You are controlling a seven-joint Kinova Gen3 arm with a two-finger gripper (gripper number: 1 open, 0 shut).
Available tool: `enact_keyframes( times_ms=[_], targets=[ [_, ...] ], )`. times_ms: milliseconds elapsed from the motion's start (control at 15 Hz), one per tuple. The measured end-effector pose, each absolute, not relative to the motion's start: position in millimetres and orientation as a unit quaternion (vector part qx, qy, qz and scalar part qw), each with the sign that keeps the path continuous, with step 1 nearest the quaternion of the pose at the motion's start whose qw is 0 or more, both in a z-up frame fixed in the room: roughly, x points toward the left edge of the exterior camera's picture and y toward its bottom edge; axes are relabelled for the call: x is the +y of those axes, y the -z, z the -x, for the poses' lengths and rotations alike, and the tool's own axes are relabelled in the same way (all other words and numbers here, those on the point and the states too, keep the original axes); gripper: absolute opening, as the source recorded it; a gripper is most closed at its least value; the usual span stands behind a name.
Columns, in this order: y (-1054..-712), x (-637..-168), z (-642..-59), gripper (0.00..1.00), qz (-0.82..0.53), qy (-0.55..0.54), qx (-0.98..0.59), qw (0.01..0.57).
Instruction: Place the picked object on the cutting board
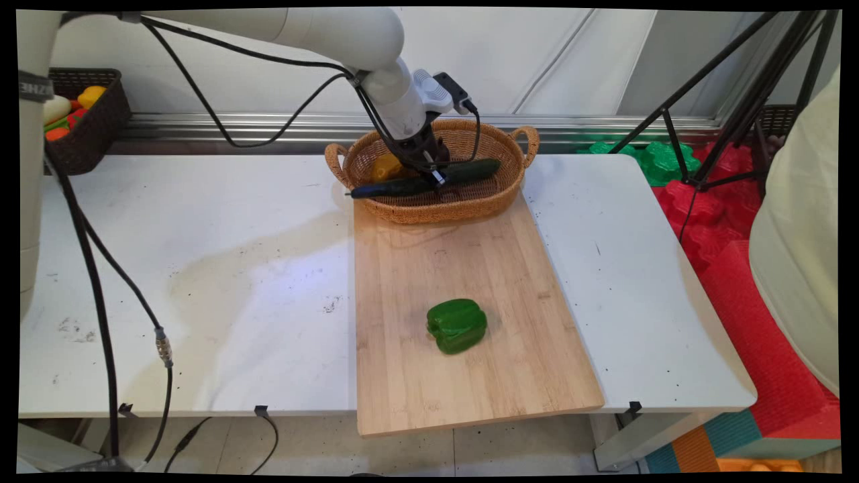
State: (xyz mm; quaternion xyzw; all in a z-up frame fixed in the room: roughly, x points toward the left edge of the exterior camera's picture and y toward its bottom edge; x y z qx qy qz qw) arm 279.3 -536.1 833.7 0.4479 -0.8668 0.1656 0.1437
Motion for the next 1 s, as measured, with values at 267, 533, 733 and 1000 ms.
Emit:
enact_keyframes(
  times_ms=[267,533,733,1000],
  targets=[
    [-858.3,-518.8,-276.8,0.00,-0.438,-0.180,-0.867,0.153],
    [-896.7,-491.4,-275.7,0.00,-0.428,-0.202,-0.864,0.174],
    [-926.0,-460.3,-277.5,0.00,-0.428,-0.214,-0.856,0.194],
    [-949.7,-418.1,-280.0,0.00,-0.425,-0.217,-0.853,0.214]
  ],
)
